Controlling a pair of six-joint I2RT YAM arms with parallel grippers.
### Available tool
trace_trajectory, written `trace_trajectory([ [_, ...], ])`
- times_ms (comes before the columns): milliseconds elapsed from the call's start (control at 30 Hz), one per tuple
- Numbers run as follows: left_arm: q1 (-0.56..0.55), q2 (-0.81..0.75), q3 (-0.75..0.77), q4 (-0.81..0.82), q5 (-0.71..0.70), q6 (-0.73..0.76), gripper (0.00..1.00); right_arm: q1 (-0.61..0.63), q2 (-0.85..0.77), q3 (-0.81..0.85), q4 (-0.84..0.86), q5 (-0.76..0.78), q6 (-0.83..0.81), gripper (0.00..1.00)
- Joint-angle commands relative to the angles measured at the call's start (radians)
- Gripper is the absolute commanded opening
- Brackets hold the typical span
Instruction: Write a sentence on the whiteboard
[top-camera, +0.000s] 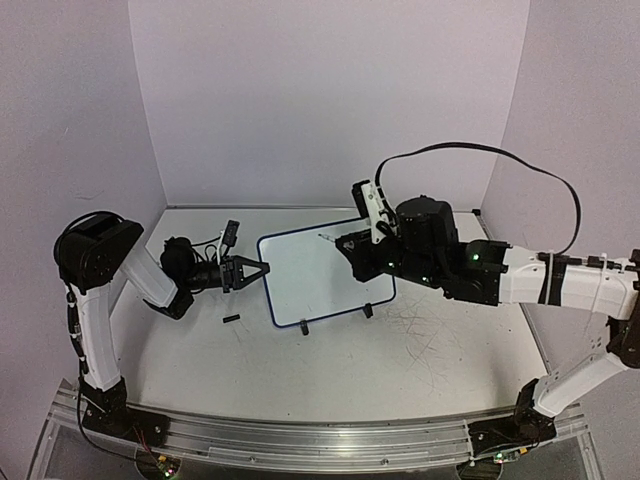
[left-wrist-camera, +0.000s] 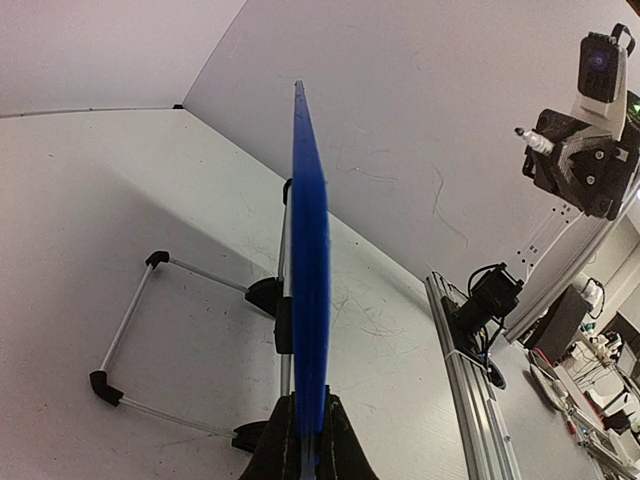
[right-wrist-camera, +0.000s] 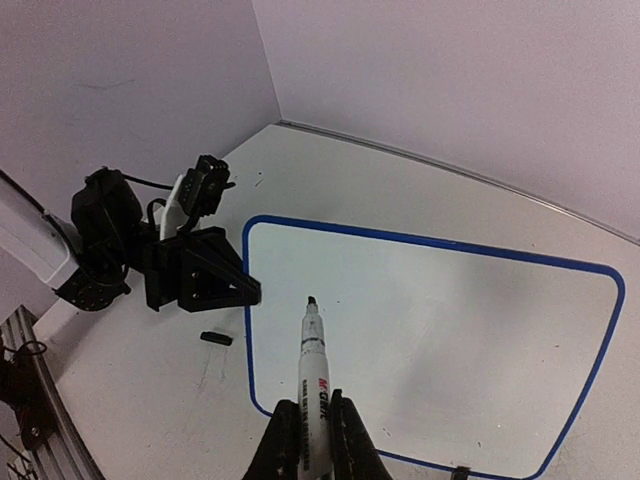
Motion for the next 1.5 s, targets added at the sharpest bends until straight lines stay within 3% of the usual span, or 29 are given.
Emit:
trace_trajectory([
  [0, -0.005, 0.025, 0.006, -0.033, 0.034, 0.026, 0.00, -0.022, -0.028, 0.033, 0.059, -0.113, -0.138, 0.00],
  [267, -0.009, -0.010, -0.012, -0.065, -0.003, 0.029, 0.00, -0.023, 0.006, 0.089, 0.042, -0.035, -0.189, 0.00],
  [500, -0.019, -0.027, -0.011, -0.092, -0.013, 0.050, 0.00, -0.021, -0.058, 0.006, 0.042, 0.001, -0.141, 0.00],
  [700, -0.024, -0.033, -0.004, -0.148, -0.029, 0.072, 0.00, -0.018, -0.083, -0.004, 0.044, -0.044, -0.228, 0.00],
  [1000, -0.028, -0.048, 0.003, -0.230, -0.054, 0.124, 0.00, -0.017, 0.129, 0.182, -0.030, -0.033, -0.319, 0.00],
  [1467, -0.031, -0.070, 0.011, -0.288, -0.066, 0.158, 0.00, -0.016, 0.201, 0.198, 0.004, -0.177, -0.333, 0.00],
])
